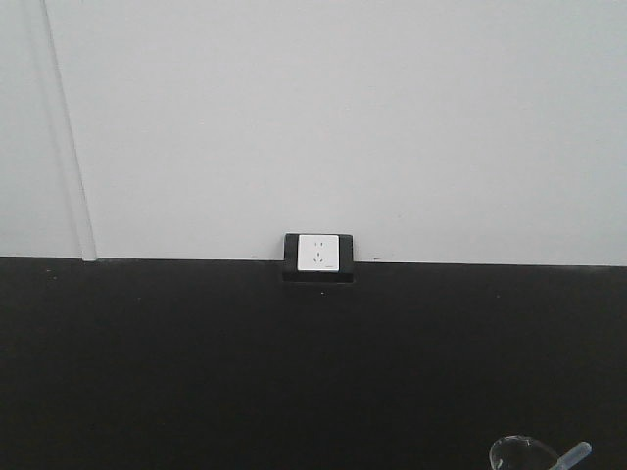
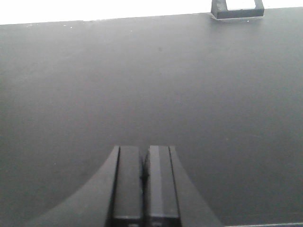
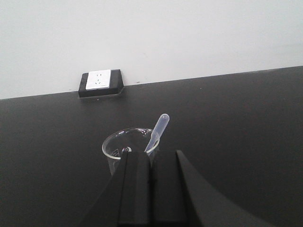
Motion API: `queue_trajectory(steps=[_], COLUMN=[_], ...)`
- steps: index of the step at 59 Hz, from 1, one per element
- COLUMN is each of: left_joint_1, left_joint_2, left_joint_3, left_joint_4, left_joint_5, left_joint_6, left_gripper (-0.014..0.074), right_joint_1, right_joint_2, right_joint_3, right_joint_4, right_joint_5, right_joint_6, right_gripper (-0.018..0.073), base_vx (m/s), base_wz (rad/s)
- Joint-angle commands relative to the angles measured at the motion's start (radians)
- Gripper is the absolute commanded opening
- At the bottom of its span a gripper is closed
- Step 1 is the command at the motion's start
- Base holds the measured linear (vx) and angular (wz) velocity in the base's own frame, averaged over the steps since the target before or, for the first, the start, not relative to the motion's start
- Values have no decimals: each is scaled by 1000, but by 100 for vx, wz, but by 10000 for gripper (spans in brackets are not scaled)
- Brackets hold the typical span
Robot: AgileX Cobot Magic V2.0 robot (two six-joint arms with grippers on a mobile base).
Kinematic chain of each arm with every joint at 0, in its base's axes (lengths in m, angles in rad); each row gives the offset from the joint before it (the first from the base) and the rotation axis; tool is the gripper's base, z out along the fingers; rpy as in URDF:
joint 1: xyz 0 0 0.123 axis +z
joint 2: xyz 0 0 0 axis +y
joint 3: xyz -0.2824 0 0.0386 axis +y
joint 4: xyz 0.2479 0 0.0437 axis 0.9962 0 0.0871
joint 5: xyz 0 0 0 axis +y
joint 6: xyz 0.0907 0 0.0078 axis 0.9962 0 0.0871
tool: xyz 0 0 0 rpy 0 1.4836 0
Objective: Grab transparent chemical and place on left bench
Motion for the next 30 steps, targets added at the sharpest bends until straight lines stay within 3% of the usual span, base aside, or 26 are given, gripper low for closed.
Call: queue_trajectory(steps=[1,20,30], left_joint_1=[-2,-2,-2], left_joint_2=[-19,-19,-19], left_joint_3=[16,16,16], left_joint_4=[-1,-1,-1], left_joint_5=[-78,-78,-78], left_joint_6=[-8,-8,-8], left_gripper=[-3,-3,-3], right_joint_1=[-3,-3,-2], right_joint_2=[-12,-12,-12], right_joint_3=[6,6,-7], right_joint_4=[-6,0,23], right_joint_5=[-82,-83,-182], right_joint_6=[-3,-3,-2], right_gripper=[-3,-3,-3], base_vx=[0,0,0], base_wz=[0,0,0])
